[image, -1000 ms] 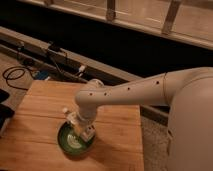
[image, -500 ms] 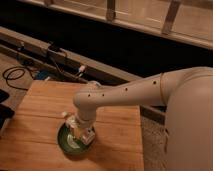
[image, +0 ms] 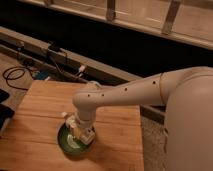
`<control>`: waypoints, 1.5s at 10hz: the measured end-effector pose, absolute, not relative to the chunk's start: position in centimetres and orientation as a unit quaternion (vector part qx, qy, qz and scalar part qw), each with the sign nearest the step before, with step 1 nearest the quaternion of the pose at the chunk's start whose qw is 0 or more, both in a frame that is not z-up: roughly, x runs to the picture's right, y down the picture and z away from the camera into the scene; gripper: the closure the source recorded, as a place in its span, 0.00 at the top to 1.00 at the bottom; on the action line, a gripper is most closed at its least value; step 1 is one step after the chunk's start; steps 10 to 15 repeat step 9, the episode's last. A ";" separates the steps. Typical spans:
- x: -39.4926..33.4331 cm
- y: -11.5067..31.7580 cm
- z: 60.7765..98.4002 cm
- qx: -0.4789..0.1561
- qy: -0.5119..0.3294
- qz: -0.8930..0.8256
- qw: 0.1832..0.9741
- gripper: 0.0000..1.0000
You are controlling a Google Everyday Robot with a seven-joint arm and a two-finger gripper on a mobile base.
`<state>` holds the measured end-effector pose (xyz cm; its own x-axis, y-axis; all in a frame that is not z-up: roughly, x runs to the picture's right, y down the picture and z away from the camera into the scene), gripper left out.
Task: Place the bottle in the ceramic bowl
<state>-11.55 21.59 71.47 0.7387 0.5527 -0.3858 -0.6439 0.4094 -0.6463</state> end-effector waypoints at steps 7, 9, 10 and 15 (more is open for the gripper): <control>-11.5 21.6 71.5 -0.410 0.056 0.358 0.837 0.80; -11.5 21.6 71.5 -0.410 0.056 0.358 0.837 0.80; -11.5 21.6 71.5 -0.410 0.056 0.358 0.837 0.80; -11.5 21.6 71.5 -0.410 0.056 0.358 0.837 0.80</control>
